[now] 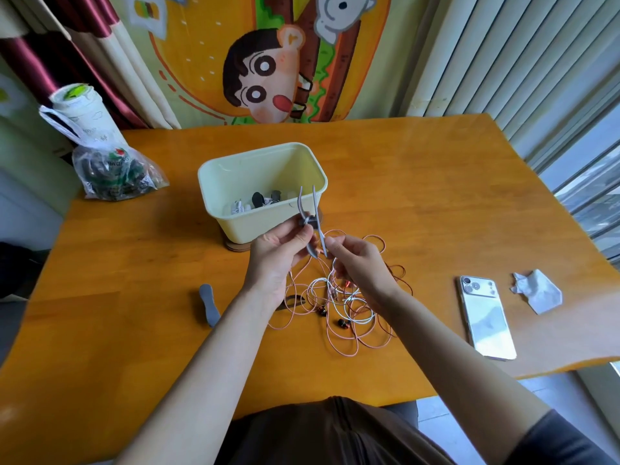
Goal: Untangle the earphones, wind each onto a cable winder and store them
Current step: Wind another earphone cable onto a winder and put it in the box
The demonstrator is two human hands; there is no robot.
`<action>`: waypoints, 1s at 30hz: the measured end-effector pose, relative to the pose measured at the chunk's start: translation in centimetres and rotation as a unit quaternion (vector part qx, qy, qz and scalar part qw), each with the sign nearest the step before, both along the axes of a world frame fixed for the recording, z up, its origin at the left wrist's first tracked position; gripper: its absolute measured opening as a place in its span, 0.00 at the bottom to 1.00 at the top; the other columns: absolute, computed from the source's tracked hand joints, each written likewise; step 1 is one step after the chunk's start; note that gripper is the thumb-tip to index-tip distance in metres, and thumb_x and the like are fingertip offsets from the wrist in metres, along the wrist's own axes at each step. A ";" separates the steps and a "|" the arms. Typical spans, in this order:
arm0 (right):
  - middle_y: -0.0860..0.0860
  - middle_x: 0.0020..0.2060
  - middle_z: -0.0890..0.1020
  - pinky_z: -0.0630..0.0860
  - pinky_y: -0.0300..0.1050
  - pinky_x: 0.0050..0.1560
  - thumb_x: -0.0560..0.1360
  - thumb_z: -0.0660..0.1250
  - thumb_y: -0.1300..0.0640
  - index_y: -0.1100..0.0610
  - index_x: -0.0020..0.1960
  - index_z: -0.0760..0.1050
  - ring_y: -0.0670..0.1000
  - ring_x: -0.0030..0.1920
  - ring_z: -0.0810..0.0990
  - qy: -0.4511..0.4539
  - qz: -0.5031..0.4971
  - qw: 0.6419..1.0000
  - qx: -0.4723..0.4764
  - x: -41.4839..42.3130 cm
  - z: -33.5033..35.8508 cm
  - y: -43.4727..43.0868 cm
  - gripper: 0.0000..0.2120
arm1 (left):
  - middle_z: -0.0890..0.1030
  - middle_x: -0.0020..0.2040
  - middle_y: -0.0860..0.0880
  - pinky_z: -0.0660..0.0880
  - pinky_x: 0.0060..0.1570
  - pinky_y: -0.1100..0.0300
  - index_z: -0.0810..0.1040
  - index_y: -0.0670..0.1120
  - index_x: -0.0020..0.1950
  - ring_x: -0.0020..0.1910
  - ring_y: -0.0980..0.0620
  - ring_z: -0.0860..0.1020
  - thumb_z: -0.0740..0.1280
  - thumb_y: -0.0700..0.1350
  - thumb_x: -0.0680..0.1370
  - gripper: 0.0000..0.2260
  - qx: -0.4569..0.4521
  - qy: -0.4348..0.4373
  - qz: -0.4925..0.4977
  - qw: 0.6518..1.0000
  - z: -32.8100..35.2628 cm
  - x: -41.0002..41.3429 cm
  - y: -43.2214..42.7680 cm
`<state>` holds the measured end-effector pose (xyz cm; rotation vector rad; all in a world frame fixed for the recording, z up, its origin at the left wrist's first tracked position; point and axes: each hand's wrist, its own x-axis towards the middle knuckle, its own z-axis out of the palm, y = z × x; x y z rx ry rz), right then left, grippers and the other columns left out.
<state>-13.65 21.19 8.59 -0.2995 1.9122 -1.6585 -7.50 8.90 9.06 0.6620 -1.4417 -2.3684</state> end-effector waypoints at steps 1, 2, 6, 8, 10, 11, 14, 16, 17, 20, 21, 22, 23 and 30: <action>0.45 0.23 0.72 0.65 0.32 0.26 0.79 0.62 0.55 0.59 0.38 0.74 0.43 0.24 0.68 -0.008 0.002 1.000 0.003 0.0 0.0 0.0 0.13 | 0.85 0.48 0.51 0.80 0.51 0.55 0.80 0.47 0.57 0.51 0.50 0.81 0.65 0.34 0.76 0.13 -0.003 -0.006 0.004 1.000 0.0 0.0 -0.1; 0.44 0.23 0.72 0.65 0.32 0.26 0.79 0.62 0.55 0.59 0.39 0.74 0.43 0.24 0.67 -0.020 0.005 1.000 0.008 0.1 0.0 0.0 0.13 | 0.85 0.47 0.52 0.80 0.50 0.55 0.81 0.47 0.55 0.51 0.50 0.81 0.66 0.34 0.76 0.12 0.000 -0.014 0.009 1.000 0.2 0.0 -0.1; 0.46 0.28 0.74 0.63 0.34 0.27 0.80 0.60 0.56 0.57 0.40 0.76 0.43 0.27 0.66 -0.097 0.025 0.995 0.014 0.4 -0.4 0.0 0.12 | 0.85 0.46 0.50 0.81 0.45 0.56 0.82 0.46 0.50 0.49 0.50 0.82 0.66 0.34 0.76 0.10 0.021 -0.039 0.026 0.999 0.5 -0.1 -0.1; 0.47 0.30 0.75 0.62 0.35 0.29 0.80 0.59 0.58 0.56 0.41 0.76 0.43 0.27 0.67 -0.127 0.028 0.992 0.000 0.9 -0.5 -0.2 0.11 | 0.85 0.46 0.51 0.81 0.47 0.56 0.82 0.44 0.55 0.47 0.53 0.82 0.66 0.33 0.76 0.11 -0.002 -0.036 0.030 0.999 0.4 -0.2 -0.3; 0.47 0.31 0.75 0.63 0.33 0.27 0.81 0.59 0.58 0.57 0.43 0.77 0.42 0.25 0.66 -0.130 0.030 0.991 -0.013 1.5 -0.5 -0.4 0.11 | 0.85 0.47 0.50 0.80 0.50 0.55 0.81 0.44 0.58 0.45 0.55 0.82 0.66 0.34 0.77 0.12 -0.042 -0.040 0.043 0.997 0.2 -0.2 -0.3; 0.47 0.31 0.75 0.63 0.33 0.27 0.81 0.58 0.57 0.57 0.44 0.77 0.41 0.25 0.66 -0.117 0.036 0.992 -0.009 1.8 -0.5 -0.6 0.11 | 0.85 0.48 0.50 0.79 0.52 0.55 0.81 0.45 0.57 0.45 0.55 0.82 0.67 0.34 0.76 0.12 -0.071 -0.046 0.055 0.995 -0.1 -0.2 -0.2; 0.46 0.29 0.73 0.62 0.34 0.27 0.81 0.57 0.54 0.56 0.44 0.79 0.41 0.24 0.65 -0.032 0.063 0.997 0.024 2.8 -0.3 -1.0 0.14 | 0.85 0.47 0.50 0.78 0.55 0.53 0.82 0.51 0.54 0.49 0.52 0.82 0.70 0.36 0.75 0.12 -0.185 -0.062 0.099 0.976 -1.0 -0.2 -0.5; 0.46 0.28 0.71 0.61 0.34 0.26 0.81 0.56 0.54 0.55 0.47 0.79 0.42 0.24 0.64 0.060 0.084 0.992 0.069 2.9 0.0 -1.0 0.14 | 0.84 0.46 0.51 0.78 0.53 0.54 0.83 0.53 0.53 0.49 0.52 0.82 0.71 0.37 0.74 0.12 -0.304 -0.074 0.100 0.944 -1.9 0.1 -1.2; 0.46 0.28 0.71 0.62 0.34 0.26 0.81 0.57 0.54 0.55 0.49 0.79 0.42 0.24 0.65 0.109 0.101 0.984 0.099 2.7 0.3 -0.8 0.13 | 0.84 0.46 0.51 0.78 0.51 0.57 0.83 0.51 0.53 0.48 0.52 0.82 0.71 0.38 0.74 0.12 -0.363 -0.082 0.090 0.924 -2.2 0.3 -1.5; 0.44 0.28 0.72 0.64 0.32 0.26 0.80 0.60 0.53 0.58 0.51 0.79 0.40 0.24 0.70 0.247 0.166 0.936 0.187 1.3 1.3 0.1 0.12 | 0.82 0.46 0.49 0.75 0.45 0.67 0.83 0.42 0.56 0.46 0.51 0.80 0.72 0.35 0.72 0.12 -0.461 -0.093 0.051 0.881 -2.9 1.0 -2.1; 0.43 0.28 0.72 0.65 0.32 0.27 0.80 0.61 0.53 0.58 0.50 0.80 0.39 0.25 0.71 0.277 0.176 0.921 0.208 0.6 1.8 0.5 0.11 | 0.81 0.46 0.49 0.75 0.45 0.67 0.82 0.41 0.56 0.46 0.51 0.80 0.72 0.34 0.72 0.13 -0.472 -0.090 0.035 0.876 -3.0 1.1 -2.2; 0.42 0.28 0.72 0.66 0.32 0.28 0.79 0.63 0.53 0.58 0.49 0.80 0.40 0.26 0.72 0.301 0.176 0.910 0.224 0.0 2.3 0.9 0.10 | 0.81 0.46 0.50 0.76 0.47 0.65 0.82 0.40 0.56 0.47 0.51 0.80 0.72 0.34 0.72 0.14 -0.475 -0.084 0.018 0.876 -3.0 1.3 -2.2; 0.41 0.29 0.73 0.67 0.33 0.29 0.78 0.64 0.53 0.57 0.48 0.81 0.40 0.28 0.73 0.321 0.169 0.902 0.235 -0.7 2.7 1.2 0.09 | 0.80 0.46 0.51 0.76 0.49 0.62 0.82 0.40 0.56 0.48 0.51 0.79 0.72 0.33 0.72 0.14 -0.474 -0.078 -0.002 0.877 -3.0 1.3 -2.2; 0.48 0.33 0.81 0.74 0.40 0.38 0.74 0.69 0.54 0.57 0.45 0.83 0.48 0.35 0.79 0.356 0.095 0.909 0.195 -4.1 4.5 2.2 0.07 | 0.83 0.52 0.47 0.76 0.58 0.55 0.82 0.44 0.56 0.54 0.53 0.80 0.72 0.33 0.71 0.15 -0.372 -0.018 -0.103 0.922 -2.4 1.2 -1.5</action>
